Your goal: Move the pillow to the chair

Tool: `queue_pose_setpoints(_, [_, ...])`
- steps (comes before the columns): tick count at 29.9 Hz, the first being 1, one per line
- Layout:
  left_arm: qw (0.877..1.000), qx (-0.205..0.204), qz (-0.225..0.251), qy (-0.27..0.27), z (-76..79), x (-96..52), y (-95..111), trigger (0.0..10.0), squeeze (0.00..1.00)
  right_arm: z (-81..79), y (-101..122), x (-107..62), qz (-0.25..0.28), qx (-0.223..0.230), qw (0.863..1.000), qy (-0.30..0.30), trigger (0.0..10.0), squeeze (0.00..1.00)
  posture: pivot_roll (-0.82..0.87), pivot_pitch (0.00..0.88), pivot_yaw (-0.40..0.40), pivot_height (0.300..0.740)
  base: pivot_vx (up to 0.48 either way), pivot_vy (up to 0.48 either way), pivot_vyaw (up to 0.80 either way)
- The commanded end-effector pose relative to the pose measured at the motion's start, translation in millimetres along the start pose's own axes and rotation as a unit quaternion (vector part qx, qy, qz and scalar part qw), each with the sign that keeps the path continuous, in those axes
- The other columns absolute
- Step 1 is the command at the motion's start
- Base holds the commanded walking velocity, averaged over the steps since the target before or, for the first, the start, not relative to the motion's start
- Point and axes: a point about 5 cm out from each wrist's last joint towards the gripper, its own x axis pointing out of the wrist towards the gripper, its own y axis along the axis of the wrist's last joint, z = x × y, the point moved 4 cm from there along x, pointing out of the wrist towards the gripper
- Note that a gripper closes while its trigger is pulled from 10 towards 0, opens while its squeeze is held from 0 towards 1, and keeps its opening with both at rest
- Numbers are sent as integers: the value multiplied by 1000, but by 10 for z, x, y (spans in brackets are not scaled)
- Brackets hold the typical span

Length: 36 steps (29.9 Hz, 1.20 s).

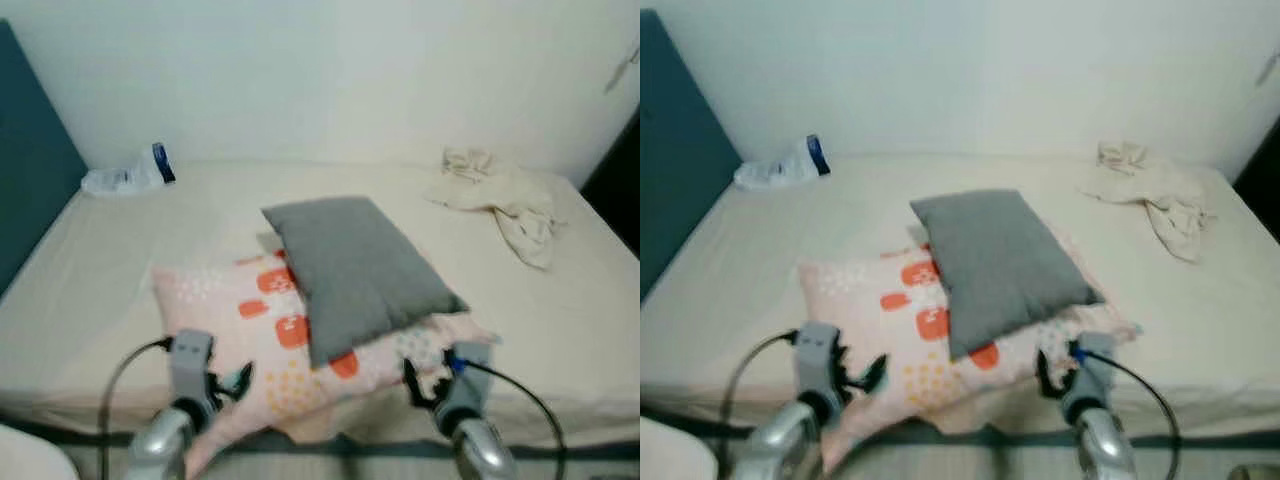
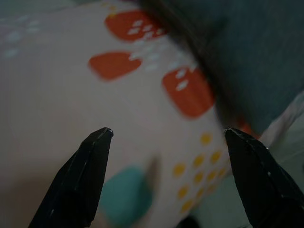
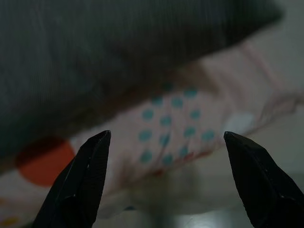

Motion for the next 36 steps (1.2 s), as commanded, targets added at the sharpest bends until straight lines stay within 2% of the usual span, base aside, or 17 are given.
queue_pose_setpoints(1, [1000,-10,-2,11,-79,-76,-50,10000,0,-41,-63,-10,-12,5,1000,1,10000,0,-24,112,-14,740,0,0,-775])
queue_pose_setpoints(3, [1000,-10,-1,10,-78,-77,-49,10000,0,-21,-34,-5,-5,6,1000,-4,10000,0,-24,113,-13,740,0,0,-769])
queue_pose_setpoints(7, [1000,-11,-1,9,-81,-80,-47,10000,0,78,205,33,45,31,998,-21,10000,0,-25,113,-10,740,0,0,0])
queue_pose_setpoints(9, [1000,-12,-1,9,-83,-81,-48,10000,0,88,234,39,50,33,998,-21,10000,0,-26,113,-10,740,0,0,0])
queue_pose_setpoints(10, [1000,-12,-1,7,-82,-79,-49,10000,0,89,295,48,62,45,997,-15,10000,0,-27,112,-10,740,0,0,0])
queue_pose_setpoints(11, [1000,-12,-1,6,-79,-77,-50,10000,0,60,398,49,86,82,993,6,10000,0,-27,109,-10,740,0,0,0])
queue_pose_setpoints(13, [1000,-12,-1,6,-79,-77,-50,10000,0,60,398,49,86,82,993,6,10000,0,-27,109,-10,740,0,0,0])
queue_pose_setpoints(14, [1000,-11,-1,3,-72,-75,-53,10000,0,18,547,25,116,163,978,57,10000,0,-30,107,-10,740,0,0,0])
queue_pose_setpoints(15, [1000,-12,-1,2,-69,-74,-54,10000,0,30,577,6,124,190,971,71,10000,0,-30,104,-10,740,0,0,0])
queue_pose_setpoints(21, [1000,-12,-1,1,-62,-73,-60,10000,0,137,596,-25,136,245,957,79,10000,0,-28,100,-14,740,0,0,0])
queue_pose_setpoints(23, [1000,-12,-1,0,-56,-74,-65,10000,0,197,676,-31,160,294,939,78,10000,0,-26,99,-16,740,0,0,0])
queue_pose_setpoints(24, [1000,-12,-1,0,-56,-74,-65,10000,0,197,676,-31,160,294,939,78,10000,0,-26,99,-16,740,0,0,0])
queue_pose_setpoints(25, [1000,-12,-1,1,-53,-76,-71,10000,0,214,731,-26,176,327,925,74,10000,0,-27,97,-19,740,0,0,0])
queue_pose_setpoints(27, [1000,-12,-1,1,-53,-76,-71,10000,0,214,731,-26,176,327,925,74,10000,0,-27,97,-19,740,0,0,0])
queue_pose_setpoints(28, [1000,-12,-1,0,-50,-76,-75,10000,0,261,721,-8,179,357,915,56,10000,0,-24,96,-20,740,0,0,0])
queue_pose_setpoints(30, [1000,-12,-1,-1,-47,-77,-76,10000,0,338,685,4,177,383,906,33,10000,0,-23,94,-19,740,0,0,0])
queue_pose_setpoints(36, [1000,-11,-1,-2,-43,-78,-76,10000,0,385,592,31,155,387,909,14,10000,0,-20,100,-17,740,0,0,0])
